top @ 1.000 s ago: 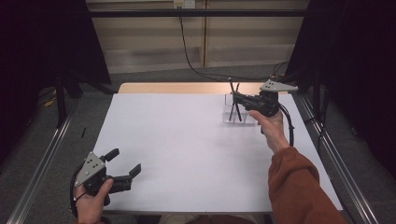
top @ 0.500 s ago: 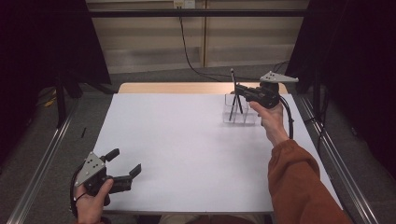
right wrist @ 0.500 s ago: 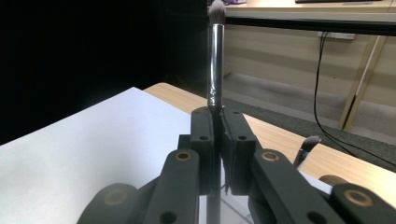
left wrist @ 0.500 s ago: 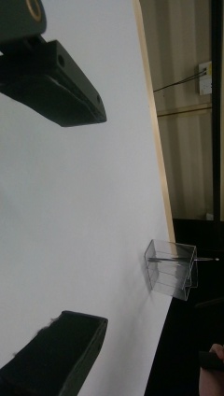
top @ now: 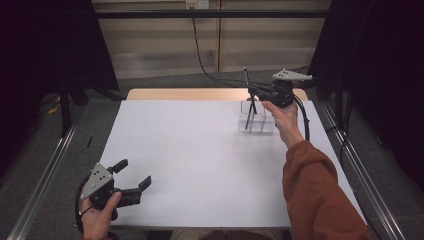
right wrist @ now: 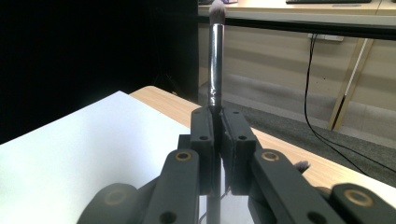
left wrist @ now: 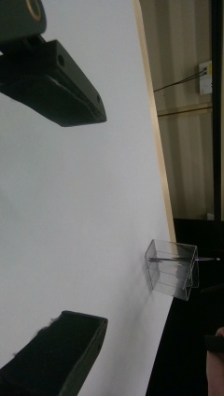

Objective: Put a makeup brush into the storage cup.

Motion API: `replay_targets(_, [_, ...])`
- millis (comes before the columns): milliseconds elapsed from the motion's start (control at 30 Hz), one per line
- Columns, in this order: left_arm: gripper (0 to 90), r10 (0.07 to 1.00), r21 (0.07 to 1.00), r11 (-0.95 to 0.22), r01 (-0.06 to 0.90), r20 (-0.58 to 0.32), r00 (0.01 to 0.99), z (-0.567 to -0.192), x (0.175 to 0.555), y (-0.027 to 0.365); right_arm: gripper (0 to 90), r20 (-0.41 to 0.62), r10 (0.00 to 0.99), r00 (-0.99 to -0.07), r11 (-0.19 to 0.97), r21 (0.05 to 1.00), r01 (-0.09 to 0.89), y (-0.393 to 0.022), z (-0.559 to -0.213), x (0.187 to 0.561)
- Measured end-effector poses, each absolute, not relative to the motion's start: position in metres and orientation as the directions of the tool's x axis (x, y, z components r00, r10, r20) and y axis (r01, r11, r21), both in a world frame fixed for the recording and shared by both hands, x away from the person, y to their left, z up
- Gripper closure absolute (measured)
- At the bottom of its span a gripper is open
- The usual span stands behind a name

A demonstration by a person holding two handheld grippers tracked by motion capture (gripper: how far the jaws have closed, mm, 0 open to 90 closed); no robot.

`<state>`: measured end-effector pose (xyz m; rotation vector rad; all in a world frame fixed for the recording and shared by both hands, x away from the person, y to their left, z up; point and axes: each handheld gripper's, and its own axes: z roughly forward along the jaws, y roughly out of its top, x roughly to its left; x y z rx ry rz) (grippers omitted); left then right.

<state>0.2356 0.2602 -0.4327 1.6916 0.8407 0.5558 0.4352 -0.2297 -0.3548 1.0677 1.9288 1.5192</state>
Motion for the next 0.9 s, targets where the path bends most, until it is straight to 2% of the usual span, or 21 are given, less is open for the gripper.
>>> replay_targets(900, [3.5,0.769,0.958,-0.138,0.252,-0.056,0.636,-0.433,0.237,0.261,84.2,0.093,0.816,-0.570,0.107,0.945,0.308,-0.221,-0.372,0.467])
